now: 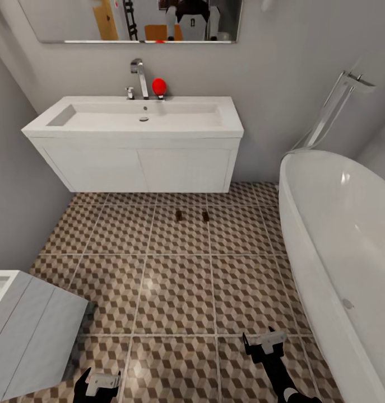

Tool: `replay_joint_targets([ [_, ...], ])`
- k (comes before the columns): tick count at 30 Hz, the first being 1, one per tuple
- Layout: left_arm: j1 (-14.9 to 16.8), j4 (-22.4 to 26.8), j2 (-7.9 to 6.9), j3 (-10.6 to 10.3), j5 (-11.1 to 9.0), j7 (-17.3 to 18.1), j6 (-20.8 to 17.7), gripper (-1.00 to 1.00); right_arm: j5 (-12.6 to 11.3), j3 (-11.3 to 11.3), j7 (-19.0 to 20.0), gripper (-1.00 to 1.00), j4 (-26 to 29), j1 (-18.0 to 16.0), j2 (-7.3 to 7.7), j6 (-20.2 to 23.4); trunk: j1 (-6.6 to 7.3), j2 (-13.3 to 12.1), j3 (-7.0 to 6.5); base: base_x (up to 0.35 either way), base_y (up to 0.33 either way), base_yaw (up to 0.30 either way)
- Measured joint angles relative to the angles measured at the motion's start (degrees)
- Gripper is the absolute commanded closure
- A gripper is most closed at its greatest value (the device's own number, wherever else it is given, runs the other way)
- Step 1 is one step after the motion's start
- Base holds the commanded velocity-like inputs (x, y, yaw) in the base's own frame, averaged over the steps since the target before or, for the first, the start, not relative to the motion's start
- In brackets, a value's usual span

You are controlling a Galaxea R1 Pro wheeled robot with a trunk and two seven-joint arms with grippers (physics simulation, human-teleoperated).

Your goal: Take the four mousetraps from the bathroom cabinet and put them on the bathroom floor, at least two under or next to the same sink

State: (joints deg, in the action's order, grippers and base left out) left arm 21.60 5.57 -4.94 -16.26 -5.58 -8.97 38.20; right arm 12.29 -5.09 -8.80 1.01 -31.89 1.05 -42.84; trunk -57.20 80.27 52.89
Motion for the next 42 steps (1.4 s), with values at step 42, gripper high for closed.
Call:
replay_joint_targets([
  [42, 0.0, -1.5, 0.73, 0.0, 0.0, 0.0, 0.0, -1.0, 0.0, 0.0, 0.1, -1.0, 0.0, 0.5, -0.18, 0.0, 9.23, -16.9, -11.44, 0.0, 0.0, 0.0],
])
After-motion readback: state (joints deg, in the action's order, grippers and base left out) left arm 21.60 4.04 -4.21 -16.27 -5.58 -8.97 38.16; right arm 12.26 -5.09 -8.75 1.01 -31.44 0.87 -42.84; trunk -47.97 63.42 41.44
